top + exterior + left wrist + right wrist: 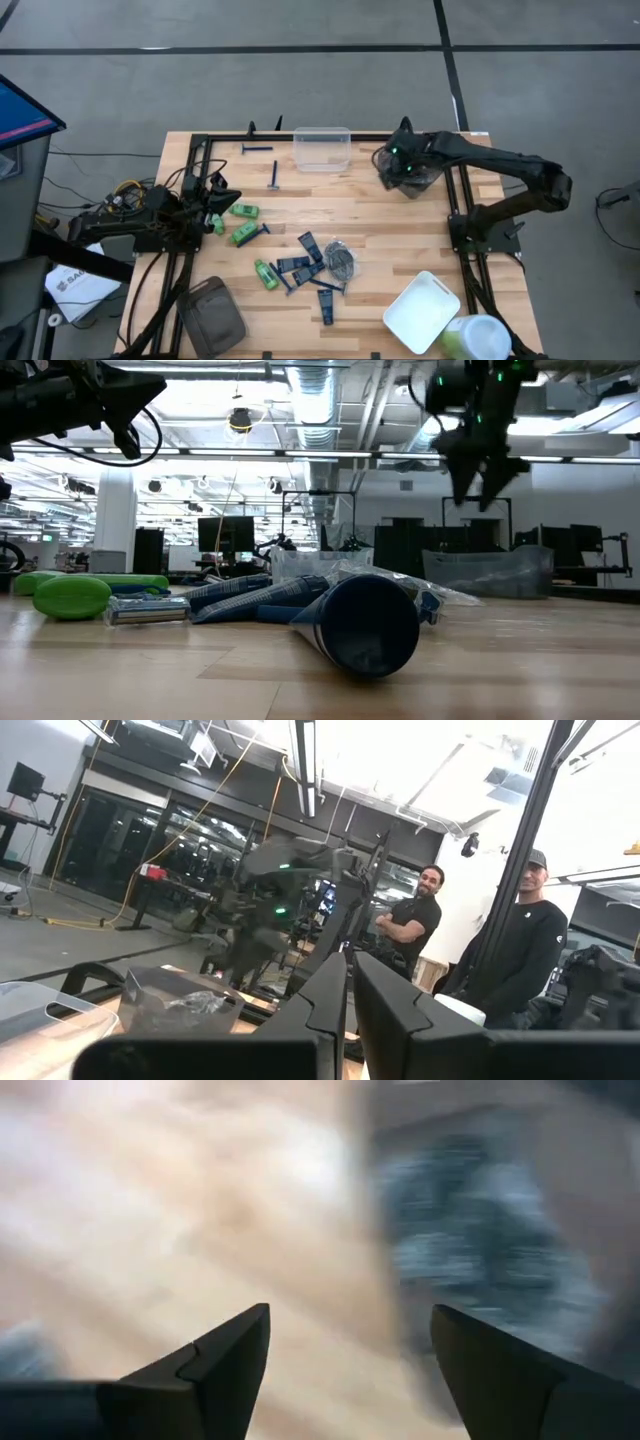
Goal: Pick & Place Travel size toiletries
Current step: Put the black hairbrush into the top black bin
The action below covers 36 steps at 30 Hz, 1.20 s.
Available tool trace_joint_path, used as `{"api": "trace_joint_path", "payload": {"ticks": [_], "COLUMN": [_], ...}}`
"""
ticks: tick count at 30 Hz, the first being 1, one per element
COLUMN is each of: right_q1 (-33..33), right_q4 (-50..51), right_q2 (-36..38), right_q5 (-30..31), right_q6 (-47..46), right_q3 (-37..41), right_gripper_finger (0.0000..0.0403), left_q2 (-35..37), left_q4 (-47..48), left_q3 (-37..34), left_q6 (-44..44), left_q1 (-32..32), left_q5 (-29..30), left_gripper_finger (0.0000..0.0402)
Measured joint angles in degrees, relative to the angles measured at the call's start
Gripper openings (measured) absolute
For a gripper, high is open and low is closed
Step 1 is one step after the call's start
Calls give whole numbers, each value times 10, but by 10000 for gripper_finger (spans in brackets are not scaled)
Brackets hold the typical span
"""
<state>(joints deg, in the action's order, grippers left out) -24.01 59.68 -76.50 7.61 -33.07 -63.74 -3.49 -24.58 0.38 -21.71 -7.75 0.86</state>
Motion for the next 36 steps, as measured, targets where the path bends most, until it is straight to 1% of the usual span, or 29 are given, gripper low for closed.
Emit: {"api": "trace_joint_path", "payload": {"ticks": [2,4,8,12,13,16,21,25,28,31,34,36], "right_q1": [43,86,172,249,267,318,388,416,424,424,424,424], "right_q4": [-16,-32,-47,-55,-73,-93,-156,-216,-245,-247,-244,-260], "right_q2": [-5,-11,-20,-41,-46,-72,-132,-183,-217,-247,-272,-288], "right_q5": [-24,-33,-33,-35,-37,-49,-69,-88,-89,-89,-90,-91], "right_q6": [3,6,2,-28,-31,-44,-50,-56,-60,-60,-53,-46], "right_q3": [-11,-14,-14,-12,-15,-14,-14,-14,-14,-14,-13,-14], "right_gripper_finger": [269,269,269,269,269,269,272,283,297,307,310,310], "left_q2": [0,0,0,-1,-2,-9,-17,-22,-22,-22,-22,-22], "left_q4": [0,0,0,0,0,-4,-1,-3,-5,-6,-7,-9], "left_q3": [0,0,0,0,0,0,0,0,0,0,0,0], "left_q6": [0,0,3,4,4,4,5,5,5,4,4,4], "left_q1": [0,0,0,0,0,0,0,0,0,0,0,0], "left_q5": [0,0,0,0,0,0,0,0,0,0,0,0], "left_gripper_finger": [19,19,19,19,19,24,42,60,74,82,86,86]}}
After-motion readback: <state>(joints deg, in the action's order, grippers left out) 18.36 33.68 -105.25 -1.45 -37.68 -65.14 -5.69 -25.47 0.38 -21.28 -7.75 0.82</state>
